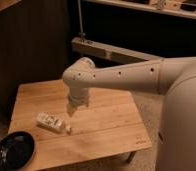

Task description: Place the bottle in the ceramic bowl

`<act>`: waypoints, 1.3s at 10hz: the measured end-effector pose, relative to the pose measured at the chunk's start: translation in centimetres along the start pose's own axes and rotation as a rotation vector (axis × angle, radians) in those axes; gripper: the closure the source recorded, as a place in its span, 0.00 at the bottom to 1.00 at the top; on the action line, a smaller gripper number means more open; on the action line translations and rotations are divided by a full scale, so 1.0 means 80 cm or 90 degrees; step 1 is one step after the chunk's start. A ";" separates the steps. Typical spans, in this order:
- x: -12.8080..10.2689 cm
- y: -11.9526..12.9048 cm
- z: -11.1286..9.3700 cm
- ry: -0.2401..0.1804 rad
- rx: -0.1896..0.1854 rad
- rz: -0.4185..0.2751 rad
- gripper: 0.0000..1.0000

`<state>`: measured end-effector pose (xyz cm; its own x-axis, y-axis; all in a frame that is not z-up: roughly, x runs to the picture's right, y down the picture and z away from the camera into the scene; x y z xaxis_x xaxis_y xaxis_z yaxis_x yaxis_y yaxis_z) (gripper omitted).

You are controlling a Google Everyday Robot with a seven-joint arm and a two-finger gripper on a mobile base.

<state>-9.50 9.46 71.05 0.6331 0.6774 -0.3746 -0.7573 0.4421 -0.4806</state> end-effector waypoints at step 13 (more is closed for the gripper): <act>-0.106 0.057 0.033 -0.048 -0.036 -0.206 0.35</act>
<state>-18.78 7.27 74.13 0.8243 0.5494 -0.1369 -0.5074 0.6096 -0.6090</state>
